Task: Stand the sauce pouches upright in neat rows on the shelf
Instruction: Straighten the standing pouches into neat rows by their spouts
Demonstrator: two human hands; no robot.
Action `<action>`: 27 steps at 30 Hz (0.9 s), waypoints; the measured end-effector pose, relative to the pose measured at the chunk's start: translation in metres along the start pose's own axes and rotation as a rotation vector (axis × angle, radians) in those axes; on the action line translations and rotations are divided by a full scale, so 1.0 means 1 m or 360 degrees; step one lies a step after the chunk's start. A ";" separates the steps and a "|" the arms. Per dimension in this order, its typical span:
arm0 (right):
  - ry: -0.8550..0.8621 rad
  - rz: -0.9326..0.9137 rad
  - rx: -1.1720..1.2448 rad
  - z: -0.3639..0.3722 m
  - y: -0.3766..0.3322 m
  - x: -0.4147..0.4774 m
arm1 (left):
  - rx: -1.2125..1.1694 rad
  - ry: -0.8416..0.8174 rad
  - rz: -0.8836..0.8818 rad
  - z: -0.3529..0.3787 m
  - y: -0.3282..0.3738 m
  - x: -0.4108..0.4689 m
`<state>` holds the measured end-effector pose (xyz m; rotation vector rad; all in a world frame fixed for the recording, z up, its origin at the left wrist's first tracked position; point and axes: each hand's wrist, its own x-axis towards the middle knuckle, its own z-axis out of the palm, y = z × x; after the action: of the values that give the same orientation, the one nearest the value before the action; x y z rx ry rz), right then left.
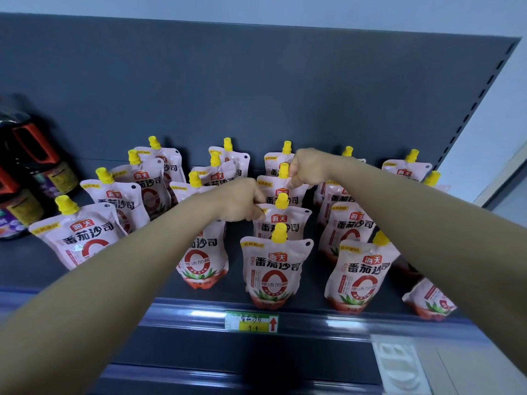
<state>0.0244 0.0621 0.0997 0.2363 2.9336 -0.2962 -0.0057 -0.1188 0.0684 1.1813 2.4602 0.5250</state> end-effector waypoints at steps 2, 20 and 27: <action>0.0005 0.0003 -0.0003 0.000 0.000 0.000 | 0.0008 0.0002 0.0007 0.000 0.000 0.000; 0.0236 0.0182 0.0151 -0.043 0.024 0.012 | 0.0010 0.0251 0.0025 -0.047 0.008 0.027; 0.0159 0.0089 0.0040 -0.026 0.033 0.049 | 0.0100 0.0085 -0.0041 -0.029 -0.002 0.066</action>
<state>-0.0213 0.1062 0.1089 0.3453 3.0165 -0.3223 -0.0592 -0.0721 0.0820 1.1726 2.5510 0.4815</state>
